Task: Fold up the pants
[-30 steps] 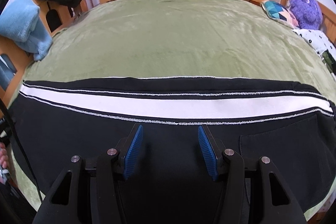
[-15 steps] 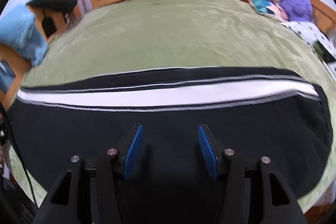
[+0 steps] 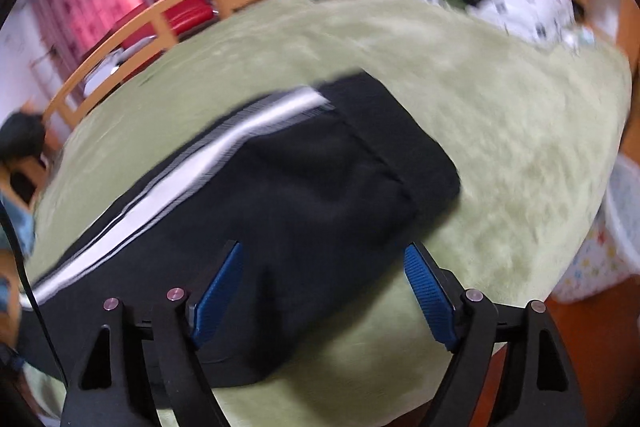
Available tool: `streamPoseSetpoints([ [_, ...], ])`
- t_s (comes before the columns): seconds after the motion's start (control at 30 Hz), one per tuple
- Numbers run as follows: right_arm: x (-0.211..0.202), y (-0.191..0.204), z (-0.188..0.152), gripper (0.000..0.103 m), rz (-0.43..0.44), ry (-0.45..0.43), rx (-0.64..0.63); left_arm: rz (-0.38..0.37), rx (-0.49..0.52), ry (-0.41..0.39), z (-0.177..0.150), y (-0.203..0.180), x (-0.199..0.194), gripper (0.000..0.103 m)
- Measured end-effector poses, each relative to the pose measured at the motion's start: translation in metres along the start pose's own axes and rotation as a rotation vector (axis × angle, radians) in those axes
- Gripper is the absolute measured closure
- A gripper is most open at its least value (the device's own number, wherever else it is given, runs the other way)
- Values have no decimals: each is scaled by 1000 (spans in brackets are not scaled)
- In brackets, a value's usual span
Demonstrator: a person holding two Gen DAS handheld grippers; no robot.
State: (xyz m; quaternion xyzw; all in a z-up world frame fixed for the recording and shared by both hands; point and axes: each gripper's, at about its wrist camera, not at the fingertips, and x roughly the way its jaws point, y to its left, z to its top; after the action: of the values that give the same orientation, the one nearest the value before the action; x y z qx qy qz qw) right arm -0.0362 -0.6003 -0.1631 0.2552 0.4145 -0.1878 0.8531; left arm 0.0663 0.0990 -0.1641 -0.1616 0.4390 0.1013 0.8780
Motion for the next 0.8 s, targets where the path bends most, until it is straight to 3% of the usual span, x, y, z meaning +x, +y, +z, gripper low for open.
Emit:
streamPoseSetpoints([
  [0.13,35,-30,4,21,124,37,133,4,19,16,-6,-23,5,48],
  [0.27,64,-38,16,18,238,14,248,-6,39,28,-10,-44,11,48],
  [0.37,70,-37,31,72,265,-17,283,-6,61,19,-10,-59,14,48],
  [0.4,63,-34,41,83,296,-38,243,-3,70,17,-9,-64,13,48],
  [0.53,7,-27,80,85,359,-179,76,-17,102,-18,-6,-75,4,48],
  [0.63,3,-29,87,83,301,-209,20,-13,133,-36,-9,-78,4,44],
  [0.7,32,-31,84,74,230,-101,-31,2,150,-20,-13,-78,11,44],
  [0.77,73,-42,73,64,141,89,-2,5,153,-3,-15,-76,16,44],
  [0.8,83,-50,65,61,118,129,16,8,151,6,-16,-72,19,44],
])
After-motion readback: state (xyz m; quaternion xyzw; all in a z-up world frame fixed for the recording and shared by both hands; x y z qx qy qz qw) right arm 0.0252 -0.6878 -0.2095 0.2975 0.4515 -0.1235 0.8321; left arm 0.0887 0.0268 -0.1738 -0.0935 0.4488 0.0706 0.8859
